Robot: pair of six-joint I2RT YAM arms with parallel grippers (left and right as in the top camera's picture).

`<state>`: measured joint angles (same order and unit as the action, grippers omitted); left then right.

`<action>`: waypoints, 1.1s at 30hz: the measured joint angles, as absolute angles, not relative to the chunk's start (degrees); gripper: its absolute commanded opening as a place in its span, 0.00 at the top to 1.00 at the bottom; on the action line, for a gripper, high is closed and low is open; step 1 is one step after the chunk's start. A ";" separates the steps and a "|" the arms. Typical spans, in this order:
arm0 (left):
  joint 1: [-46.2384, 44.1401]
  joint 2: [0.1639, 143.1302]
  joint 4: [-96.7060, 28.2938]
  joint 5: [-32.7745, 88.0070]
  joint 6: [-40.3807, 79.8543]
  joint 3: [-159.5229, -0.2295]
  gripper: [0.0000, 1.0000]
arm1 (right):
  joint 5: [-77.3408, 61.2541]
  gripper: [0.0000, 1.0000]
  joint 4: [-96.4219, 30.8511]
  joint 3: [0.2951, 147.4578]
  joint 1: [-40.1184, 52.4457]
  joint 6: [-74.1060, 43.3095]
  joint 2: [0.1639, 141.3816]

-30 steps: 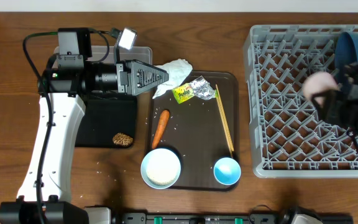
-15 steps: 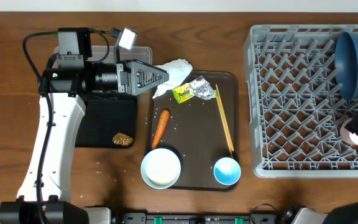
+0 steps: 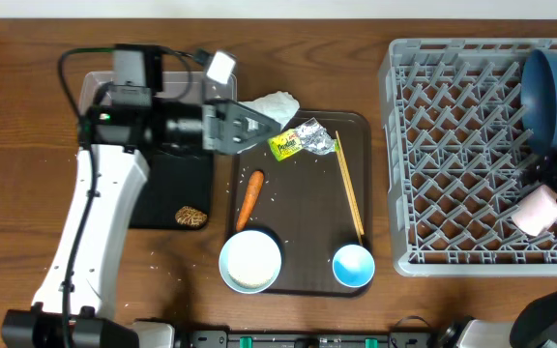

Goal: Sort waste into correct bins and load items into the dishwasher rack

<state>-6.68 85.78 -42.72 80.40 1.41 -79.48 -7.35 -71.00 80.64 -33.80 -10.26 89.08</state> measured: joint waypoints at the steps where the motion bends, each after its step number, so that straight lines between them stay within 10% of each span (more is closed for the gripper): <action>1: -8.34 85.78 -44.03 77.10 1.19 -79.48 0.22 | -9.08 0.07 -70.96 81.62 -33.78 -10.22 88.55; 12: -37.26 85.84 -57.84 31.83 -9.54 -77.01 0.22 | -17.23 0.01 -68.60 87.61 -32.53 -10.31 76.73; 24: -53.67 94.78 -49.36 16.58 -12.32 -73.71 0.27 | -20.16 0.01 -70.30 87.59 -32.38 -10.31 77.23; 31: -56.84 102.89 -46.48 15.49 -12.03 -73.69 0.55 | -20.71 0.01 -72.84 87.59 -32.38 -10.31 77.23; 33: -56.80 104.36 -46.39 15.00 -12.01 -73.69 0.88 | -20.80 0.01 -73.10 87.59 -32.38 -10.31 77.23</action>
<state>-56.80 104.36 -46.39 15.00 -12.01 -73.69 -20.80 -73.10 87.59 -32.38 -10.31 77.23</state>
